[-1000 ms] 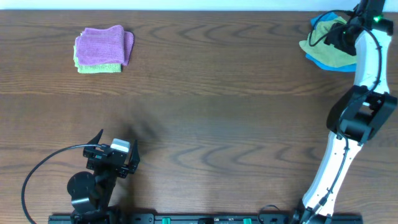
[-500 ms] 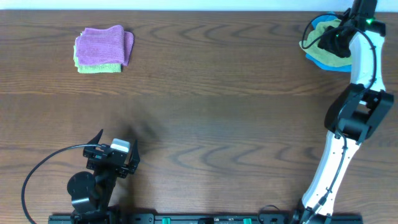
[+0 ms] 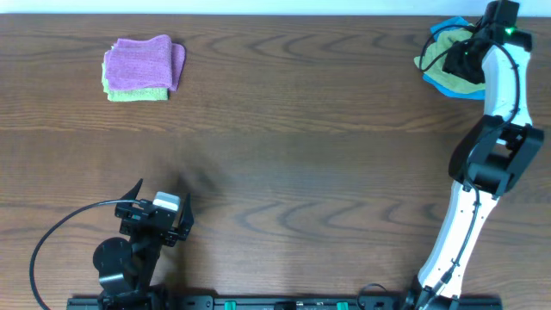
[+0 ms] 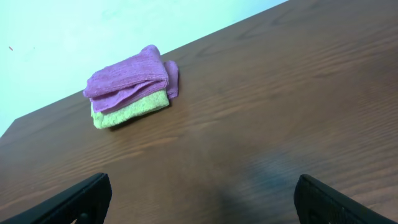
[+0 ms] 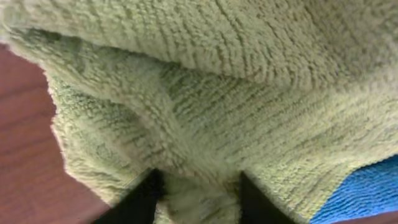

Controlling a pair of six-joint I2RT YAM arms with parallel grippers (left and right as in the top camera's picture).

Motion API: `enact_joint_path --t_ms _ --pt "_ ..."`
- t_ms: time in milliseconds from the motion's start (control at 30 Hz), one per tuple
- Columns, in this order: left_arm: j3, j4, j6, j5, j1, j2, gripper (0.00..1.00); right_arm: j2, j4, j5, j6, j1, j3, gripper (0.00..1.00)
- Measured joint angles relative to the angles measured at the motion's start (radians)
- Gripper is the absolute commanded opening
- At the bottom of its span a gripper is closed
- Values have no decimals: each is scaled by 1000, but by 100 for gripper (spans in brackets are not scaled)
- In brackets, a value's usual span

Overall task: Fold the cloth
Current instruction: 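Lower the right gripper onto the yellow-green cloth and pinch it, then lift the yellow-green cloth with the right gripper and carry it toward table center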

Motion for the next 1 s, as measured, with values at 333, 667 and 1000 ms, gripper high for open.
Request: enact_joint_path --t_ms 333,667,1000 --pt "0 0 0 0 0 0 95 23 -24 3 1 3 0 2" --pt "0 0 0 0 0 0 95 -146 -48 18 0 52 0 2" --pt "0 0 0 0 0 0 95 -433 -171 48 -8 146 13 2"
